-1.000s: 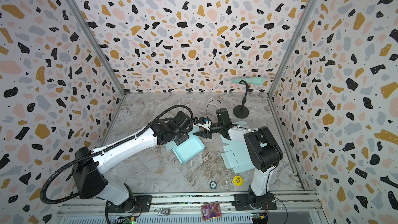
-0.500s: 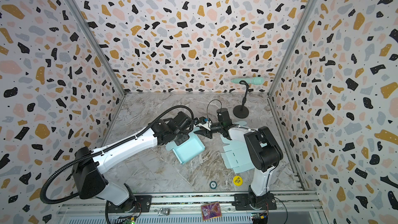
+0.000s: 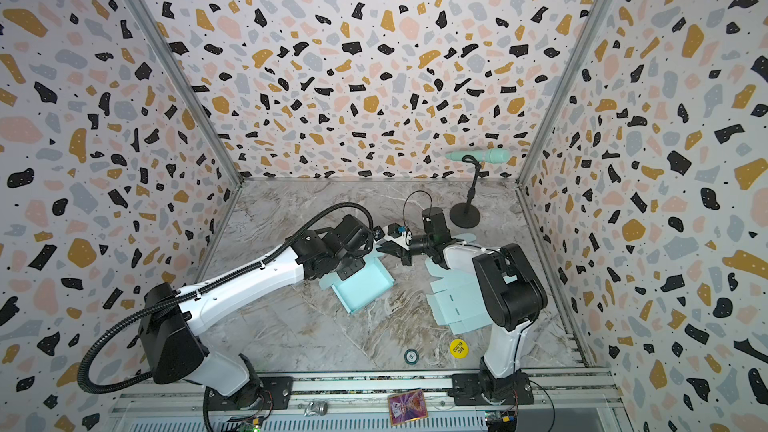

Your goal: Fold the paper box

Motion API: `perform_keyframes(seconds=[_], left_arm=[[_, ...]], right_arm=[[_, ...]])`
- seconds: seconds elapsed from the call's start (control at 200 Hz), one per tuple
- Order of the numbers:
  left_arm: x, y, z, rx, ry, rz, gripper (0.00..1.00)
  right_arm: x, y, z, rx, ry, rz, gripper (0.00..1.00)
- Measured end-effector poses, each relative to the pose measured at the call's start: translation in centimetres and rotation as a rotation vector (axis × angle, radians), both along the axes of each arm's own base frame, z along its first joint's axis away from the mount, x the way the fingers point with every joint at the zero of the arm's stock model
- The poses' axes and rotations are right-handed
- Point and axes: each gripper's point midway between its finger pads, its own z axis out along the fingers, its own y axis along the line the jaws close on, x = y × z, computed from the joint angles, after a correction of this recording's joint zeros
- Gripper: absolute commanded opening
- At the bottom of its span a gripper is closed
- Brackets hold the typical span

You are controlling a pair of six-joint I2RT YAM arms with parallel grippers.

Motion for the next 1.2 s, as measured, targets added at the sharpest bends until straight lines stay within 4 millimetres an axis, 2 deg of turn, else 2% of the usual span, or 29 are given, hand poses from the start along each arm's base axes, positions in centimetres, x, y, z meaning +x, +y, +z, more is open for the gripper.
perform_keyframes(seconds=[0.055, 0.19, 0.25, 0.305, 0.38, 0.501, 0.621, 0.851, 1.051, 1.201], left_arm=[[0.0, 0.0, 0.0, 0.0, -0.001, -0.001, 0.33], [0.4, -0.3, 0.4, -0.042, -0.024, 0.019, 0.58], [0.6, -0.1, 0.8, -0.094, -0.032, 0.038, 0.72], [0.7, 0.6, 1.5, -0.177, -0.035, 0.066, 0.81], [1.2, 3.2, 3.0, -0.309, -0.06, 0.144, 0.92], [1.8, 7.6, 5.0, -0.543, -0.125, 0.286, 0.95], [1.2, 9.1, 4.4, -0.712, -0.124, 0.341, 0.96], [0.4, 8.2, -0.7, -0.796, 0.016, 0.358, 0.96], [1.3, 7.6, -1.6, -0.795, 0.031, 0.355, 0.95], [2.0, 7.4, -2.7, -0.783, 0.042, 0.372, 0.83]], right_arm=[[0.0, 0.0, 0.0, 0.0, 0.0, 0.002, 0.02], [-0.1, -0.1, -0.3, -0.007, 0.002, 0.001, 0.02], [-0.2, -0.3, -0.6, -0.011, 0.009, -0.004, 0.02], [-0.2, -0.5, -0.8, -0.015, 0.02, -0.008, 0.02], [-0.2, -1.0, -1.1, -0.019, 0.032, -0.018, 0.02], [0.4, -2.1, -1.4, -0.024, 0.045, -0.047, 0.01], [0.8, -2.9, -1.6, -0.03, 0.053, -0.064, 0.01], [0.8, -3.3, -1.0, -0.033, 0.046, -0.073, 0.01], [0.9, -3.4, -0.9, -0.038, 0.047, -0.079, 0.0], [0.9, -3.4, -1.0, -0.042, 0.049, -0.083, 0.0]])
